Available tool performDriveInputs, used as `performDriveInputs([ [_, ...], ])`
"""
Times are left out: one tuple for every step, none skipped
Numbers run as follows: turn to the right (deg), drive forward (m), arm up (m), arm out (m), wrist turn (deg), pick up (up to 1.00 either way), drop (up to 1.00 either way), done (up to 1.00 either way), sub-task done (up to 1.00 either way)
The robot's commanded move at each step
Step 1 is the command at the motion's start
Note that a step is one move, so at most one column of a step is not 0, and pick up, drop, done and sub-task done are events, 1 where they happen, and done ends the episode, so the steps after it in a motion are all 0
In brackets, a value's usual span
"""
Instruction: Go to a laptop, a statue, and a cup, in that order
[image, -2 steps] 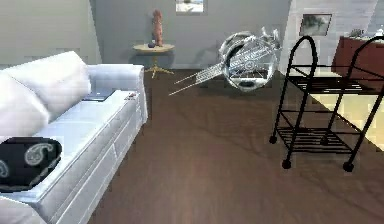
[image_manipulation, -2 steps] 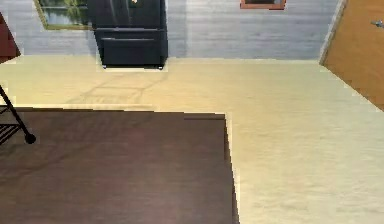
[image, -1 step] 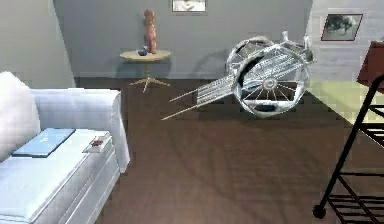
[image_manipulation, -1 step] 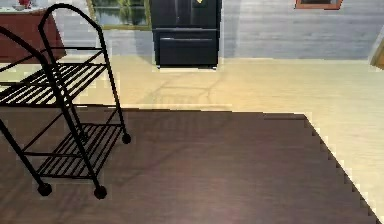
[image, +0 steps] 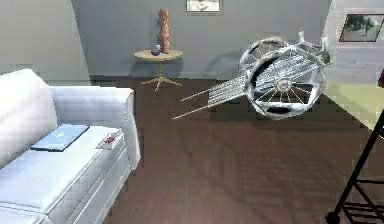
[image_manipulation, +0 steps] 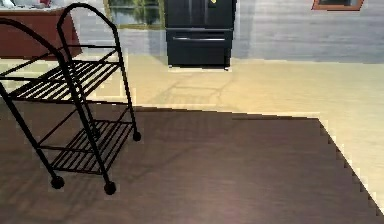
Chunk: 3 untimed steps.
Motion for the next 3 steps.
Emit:
performDriveInputs([
  [0.0,0.8,0.0,0.0,0.0,0.0,0.0,0.0,0.0],
  [-45.0,0.0,0.0,0.0,0.0,0.0,0.0,0.0,0.0],
  [-15.0,0.0,0.0,0.0,0.0,0.0,0.0,0.0,0.0],
])
